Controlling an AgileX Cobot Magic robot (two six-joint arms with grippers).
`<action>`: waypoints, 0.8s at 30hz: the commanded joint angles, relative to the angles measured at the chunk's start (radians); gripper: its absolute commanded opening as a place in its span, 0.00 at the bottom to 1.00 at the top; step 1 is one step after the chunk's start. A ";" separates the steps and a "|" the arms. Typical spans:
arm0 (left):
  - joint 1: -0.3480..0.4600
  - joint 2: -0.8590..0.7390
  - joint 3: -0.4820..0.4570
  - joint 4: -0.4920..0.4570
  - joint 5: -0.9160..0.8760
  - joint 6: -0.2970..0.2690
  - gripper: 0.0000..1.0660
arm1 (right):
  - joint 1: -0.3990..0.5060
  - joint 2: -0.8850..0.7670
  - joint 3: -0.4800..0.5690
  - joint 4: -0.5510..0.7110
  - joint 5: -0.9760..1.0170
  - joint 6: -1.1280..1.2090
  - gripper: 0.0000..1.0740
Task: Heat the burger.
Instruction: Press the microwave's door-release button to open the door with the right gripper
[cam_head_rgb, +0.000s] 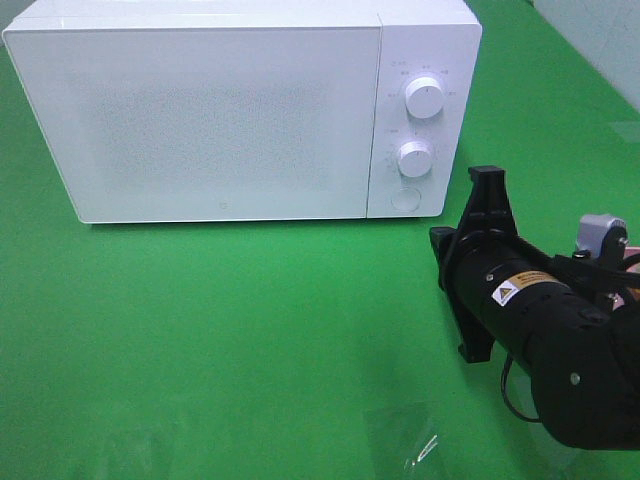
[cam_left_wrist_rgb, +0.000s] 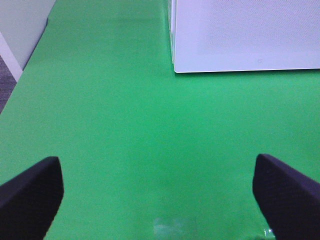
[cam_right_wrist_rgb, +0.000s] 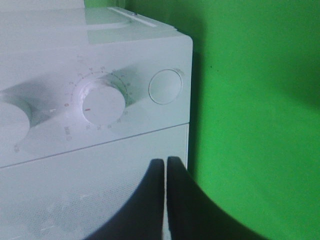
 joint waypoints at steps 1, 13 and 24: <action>-0.002 -0.006 0.002 -0.001 -0.015 0.000 0.89 | -0.061 0.002 -0.037 -0.079 0.035 0.008 0.00; -0.002 -0.006 0.002 -0.001 -0.015 0.000 0.89 | -0.159 0.097 -0.136 -0.183 0.072 0.035 0.00; -0.002 -0.006 0.002 -0.001 -0.015 0.000 0.89 | -0.195 0.192 -0.244 -0.212 0.120 0.041 0.00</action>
